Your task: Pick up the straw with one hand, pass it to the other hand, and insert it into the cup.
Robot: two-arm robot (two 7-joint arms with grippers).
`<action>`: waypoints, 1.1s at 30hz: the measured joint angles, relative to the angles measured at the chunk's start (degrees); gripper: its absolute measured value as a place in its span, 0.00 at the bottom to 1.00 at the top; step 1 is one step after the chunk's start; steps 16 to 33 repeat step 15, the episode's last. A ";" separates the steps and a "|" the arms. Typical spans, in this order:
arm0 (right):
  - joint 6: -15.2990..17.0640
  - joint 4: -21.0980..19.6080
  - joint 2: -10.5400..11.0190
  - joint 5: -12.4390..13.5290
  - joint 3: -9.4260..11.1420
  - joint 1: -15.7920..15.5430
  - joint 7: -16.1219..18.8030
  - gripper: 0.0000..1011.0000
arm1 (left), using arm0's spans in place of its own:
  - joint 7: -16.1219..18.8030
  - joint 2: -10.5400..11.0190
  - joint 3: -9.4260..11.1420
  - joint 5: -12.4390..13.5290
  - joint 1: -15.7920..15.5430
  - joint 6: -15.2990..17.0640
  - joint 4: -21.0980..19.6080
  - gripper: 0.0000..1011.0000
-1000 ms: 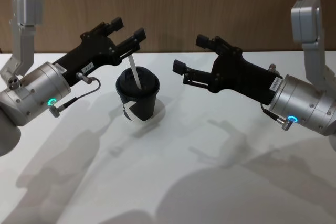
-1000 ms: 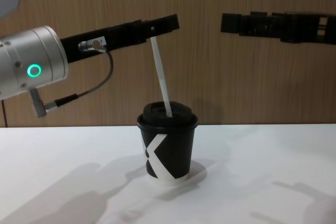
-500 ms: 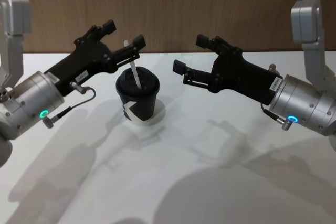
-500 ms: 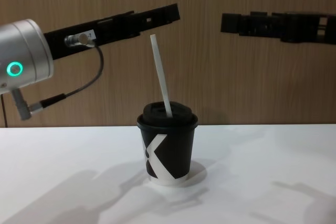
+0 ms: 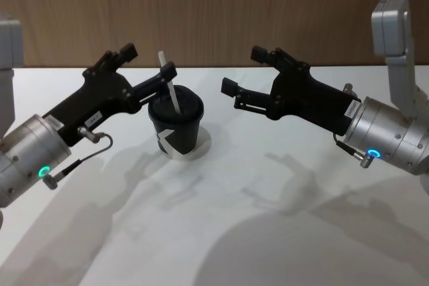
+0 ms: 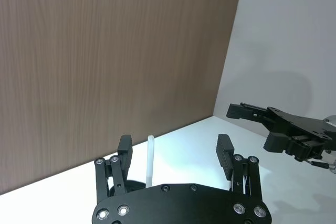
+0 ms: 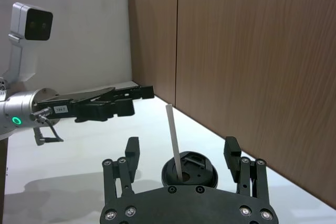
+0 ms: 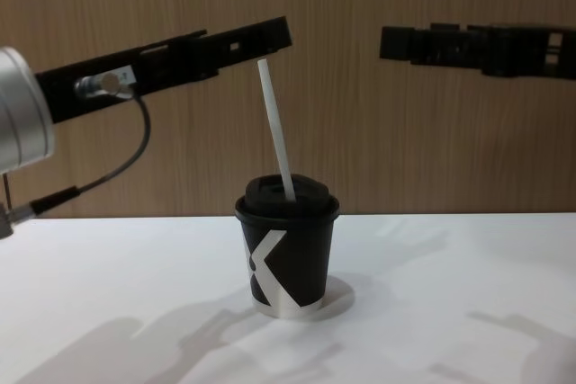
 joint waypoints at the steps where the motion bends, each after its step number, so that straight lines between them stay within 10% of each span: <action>1: 0.03 -0.06 0.04 0.05 0.00 -0.11 -0.05 0.99 | 0.15 0.07 -0.13 -0.04 0.36 0.02 -0.28 0.99; 33: 0.41 -0.96 0.83 1.34 0.31 -1.81 -0.85 0.99 | 1.80 0.94 -1.59 -0.54 4.49 0.49 -3.76 0.99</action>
